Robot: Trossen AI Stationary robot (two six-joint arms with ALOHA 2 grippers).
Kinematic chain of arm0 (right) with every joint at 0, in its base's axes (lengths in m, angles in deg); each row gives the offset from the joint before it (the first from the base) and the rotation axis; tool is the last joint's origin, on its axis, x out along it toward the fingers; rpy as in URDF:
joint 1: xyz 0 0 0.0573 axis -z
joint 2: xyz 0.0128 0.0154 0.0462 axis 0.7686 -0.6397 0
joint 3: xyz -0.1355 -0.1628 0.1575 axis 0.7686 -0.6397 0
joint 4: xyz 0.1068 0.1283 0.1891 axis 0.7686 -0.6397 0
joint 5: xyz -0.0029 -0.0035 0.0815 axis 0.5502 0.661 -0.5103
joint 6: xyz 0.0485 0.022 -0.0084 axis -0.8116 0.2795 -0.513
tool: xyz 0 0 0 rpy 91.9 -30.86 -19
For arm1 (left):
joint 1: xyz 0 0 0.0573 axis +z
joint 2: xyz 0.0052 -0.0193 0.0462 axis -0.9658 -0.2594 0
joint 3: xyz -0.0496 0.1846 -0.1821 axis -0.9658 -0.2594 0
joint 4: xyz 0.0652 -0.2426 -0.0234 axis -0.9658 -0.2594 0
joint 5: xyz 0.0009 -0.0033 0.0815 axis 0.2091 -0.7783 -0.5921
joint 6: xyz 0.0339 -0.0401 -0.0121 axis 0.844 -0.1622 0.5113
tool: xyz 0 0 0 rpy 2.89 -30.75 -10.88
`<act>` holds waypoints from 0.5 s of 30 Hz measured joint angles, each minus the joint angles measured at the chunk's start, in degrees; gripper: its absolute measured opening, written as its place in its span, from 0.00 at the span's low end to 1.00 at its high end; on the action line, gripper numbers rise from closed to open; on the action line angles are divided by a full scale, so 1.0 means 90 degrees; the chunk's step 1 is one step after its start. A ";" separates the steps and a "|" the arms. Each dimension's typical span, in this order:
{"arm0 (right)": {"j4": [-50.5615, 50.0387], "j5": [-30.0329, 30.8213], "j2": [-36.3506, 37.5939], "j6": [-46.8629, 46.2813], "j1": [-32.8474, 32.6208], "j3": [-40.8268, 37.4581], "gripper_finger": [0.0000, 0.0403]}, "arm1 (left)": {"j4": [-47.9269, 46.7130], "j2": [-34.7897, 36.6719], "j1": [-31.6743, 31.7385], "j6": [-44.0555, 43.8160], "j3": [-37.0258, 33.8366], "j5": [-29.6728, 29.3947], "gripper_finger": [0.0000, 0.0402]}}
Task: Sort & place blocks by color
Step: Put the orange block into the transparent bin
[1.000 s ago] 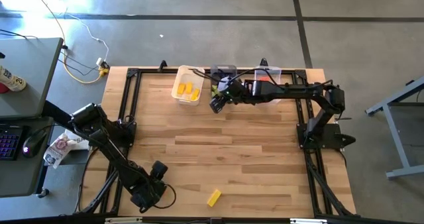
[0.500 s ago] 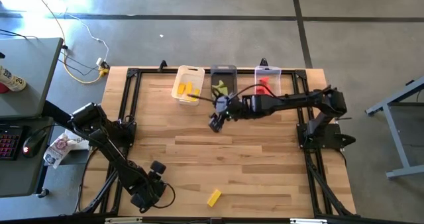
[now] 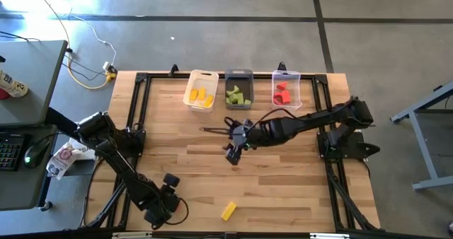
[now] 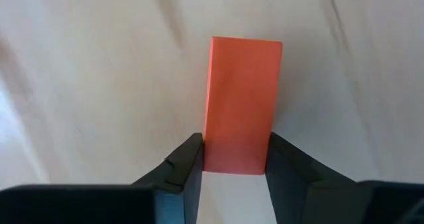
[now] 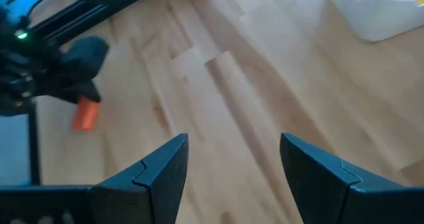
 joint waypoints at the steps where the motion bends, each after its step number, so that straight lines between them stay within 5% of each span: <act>1: 0.0001 -0.0003 0.0000 -0.0041 -0.0074 0.0000 0.56 | 0.0022 0.0009 0.0019 0.0000 0.0011 -0.0119 0.27; 15: 0.0151 0.0103 0.0000 -0.0630 -0.0792 -0.0002 0.56 | -0.0073 0.0024 0.0512 0.0421 0.0003 -0.0595 0.27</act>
